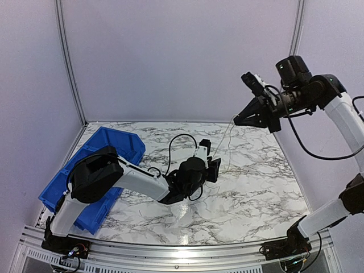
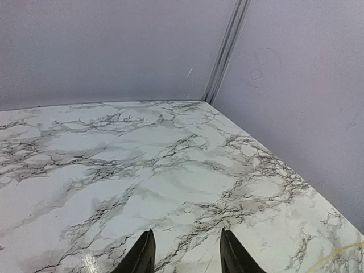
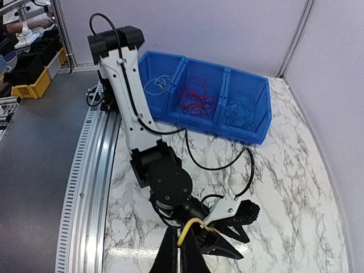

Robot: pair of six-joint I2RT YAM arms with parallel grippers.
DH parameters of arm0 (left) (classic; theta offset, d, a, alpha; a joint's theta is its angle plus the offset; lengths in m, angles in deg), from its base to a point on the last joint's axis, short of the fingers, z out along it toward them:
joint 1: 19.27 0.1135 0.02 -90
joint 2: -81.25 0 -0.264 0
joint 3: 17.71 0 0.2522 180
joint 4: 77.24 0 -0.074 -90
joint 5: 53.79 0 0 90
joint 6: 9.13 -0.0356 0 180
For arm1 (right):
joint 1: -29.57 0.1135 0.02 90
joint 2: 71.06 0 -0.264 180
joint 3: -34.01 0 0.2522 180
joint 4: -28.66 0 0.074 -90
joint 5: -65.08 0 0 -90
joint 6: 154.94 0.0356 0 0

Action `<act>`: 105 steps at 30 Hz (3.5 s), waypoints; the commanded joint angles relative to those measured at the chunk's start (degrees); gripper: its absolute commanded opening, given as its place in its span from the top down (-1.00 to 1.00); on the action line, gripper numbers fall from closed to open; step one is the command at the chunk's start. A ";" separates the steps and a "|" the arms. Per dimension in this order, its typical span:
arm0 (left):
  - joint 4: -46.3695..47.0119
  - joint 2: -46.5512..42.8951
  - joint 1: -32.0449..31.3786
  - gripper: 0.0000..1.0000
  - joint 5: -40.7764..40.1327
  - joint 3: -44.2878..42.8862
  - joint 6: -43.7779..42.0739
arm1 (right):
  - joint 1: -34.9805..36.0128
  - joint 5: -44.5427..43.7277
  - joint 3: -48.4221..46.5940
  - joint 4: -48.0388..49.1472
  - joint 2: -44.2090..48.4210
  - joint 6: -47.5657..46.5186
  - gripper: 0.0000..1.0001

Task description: Untangle the cables

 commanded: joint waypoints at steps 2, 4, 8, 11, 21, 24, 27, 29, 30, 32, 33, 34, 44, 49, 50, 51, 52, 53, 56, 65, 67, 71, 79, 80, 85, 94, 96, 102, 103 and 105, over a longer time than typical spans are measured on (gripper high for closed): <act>1.16 3.38 3.55 0.22 -1.98 0.12 5.54 | -1.28 7.99 -7.81 -5.53 1.26 -2.84 1.00; 1.07 3.46 4.53 0.24 -2.04 1.60 6.54 | -2.22 9.38 -9.86 -6.09 1.25 -3.24 1.00; 0.83 3.18 5.51 0.24 -2.56 3.90 7.24 | -3.78 11.31 -12.40 -7.03 1.17 -3.98 1.00; 0.31 3.69 6.30 0.25 -2.39 4.48 8.34 | -4.74 13.14 -14.41 -7.77 1.23 -4.39 1.00; -1.22 4.94 8.23 0.29 -2.19 5.80 9.18 | -9.73 15.19 -21.02 -8.61 3.54 -4.87 1.00; -1.28 4.40 8.95 0.29 -1.90 7.11 9.56 | -11.52 14.81 -22.49 -8.71 5.54 -4.88 1.00; -1.56 3.93 9.58 0.29 -1.30 7.95 8.75 | -12.83 14.37 -22.51 -8.66 7.52 -4.81 1.00; -1.82 3.60 10.00 0.29 -1.08 8.62 8.27 | -12.96 13.63 -22.00 -8.56 8.47 -4.76 1.00; -2.16 3.49 10.29 0.29 -0.96 8.98 8.10 | -12.96 13.58 -21.88 -8.53 8.94 -4.70 1.00; -2.46 3.31 10.78 0.29 -0.91 9.66 8.32 | -13.28 13.91 -22.03 -8.39 9.77 -4.44 1.00; -2.53 3.17 10.97 0.29 -0.72 10.23 8.33 | -13.49 14.02 -22.04 -8.31 10.05 -4.40 1.00; -2.55 3.07 11.04 0.29 -0.51 10.52 8.31 | -13.59 13.78 -22.04 -8.37 10.19 -4.40 1.00; -1.93 -5.29 10.12 0.15 7.10 14.40 5.53 | -13.58 11.29 -2.42 0.93 13.58 -1.32 1.00; 1.97 -16.01 8.18 0.07 9.36 21.42 1.01 | -13.57 8.59 15.23 11.57 19.23 1.40 0.93; 3.02 -18.42 7.67 0.06 9.08 23.13 0.21 | -13.57 7.71 17.82 13.11 19.67 1.73 0.92; 3.70 -21.07 7.18 0.05 8.51 25.05 -0.36 | -13.57 6.43 19.86 15.10 19.86 2.26 0.92; 4.10 -23.61 6.72 0.04 7.73 26.80 -0.80 | -13.51 5.50 22.36 16.11 19.84 2.44 0.92; 4.32 -25.95 6.20 0.03 6.80 29.00 -1.11 | -13.39 4.67 23.91 16.94 19.55 2.41 0.91; 5.13 -32.93 4.92 0.01 5.25 33.72 -2.70 | -12.40 1.74 27.48 18.93 17.93 2.33 0.92; 5.49 -45.38 1.82 -0.02 22.17 36.64 -10.50 | -1.62 -5.96 30.28 22.09 10.57 3.61 0.96; 3.90 -44.57 1.82 -0.04 27.14 34.71 -10.11 | -0.48 -5.62 29.16 21.84 8.85 3.63 0.96; 0.79 -40.48 1.26 -0.12 33.18 30.28 -10.16 | 1.22 -4.90 26.49 20.22 6.74 3.13 0.96; -5.14 -31.25 1.12 0.04 39.44 20.99 -9.23 | 4.59 -6.18 24.59 18.52 5.02 2.43 0.96; -5.55 -30.51 1.12 0.16 39.33 20.30 -9.11 | 4.61 -6.25 24.48 18.44 4.85 2.43 0.96; -5.90 -31.45 1.12 0.82 36.81 20.53 -9.05 | 4.62 -7.01 24.73 18.48 5.19 2.27 0.86; -21.66 -49.64 1.12 1.00 23.71 24.88 -12.06 | 0.12 -7.64 35.04 28.57 10.40 3.07 -0.07; -30.01 -54.97 1.12 1.00 19.99 23.31 -13.60 | -1.90 -7.36 38.26 31.65 10.90 3.44 -0.09; -55.20 -69.82 1.12 1.00 7.58 15.86 -15.73 | -3.21 -10.60 46.83 40.13 7.05 5.42 -0.10; -57.47 -72.21 1.12 1.00 5.65 15.15 -15.85 | -3.23 -12.26 46.60 39.52 5.88 5.57 -0.10; -61.95 -76.68 1.12 1.00 2.67 13.79 -15.63 | -3.29 -14.15 46.86 39.44 4.32 5.36 -0.11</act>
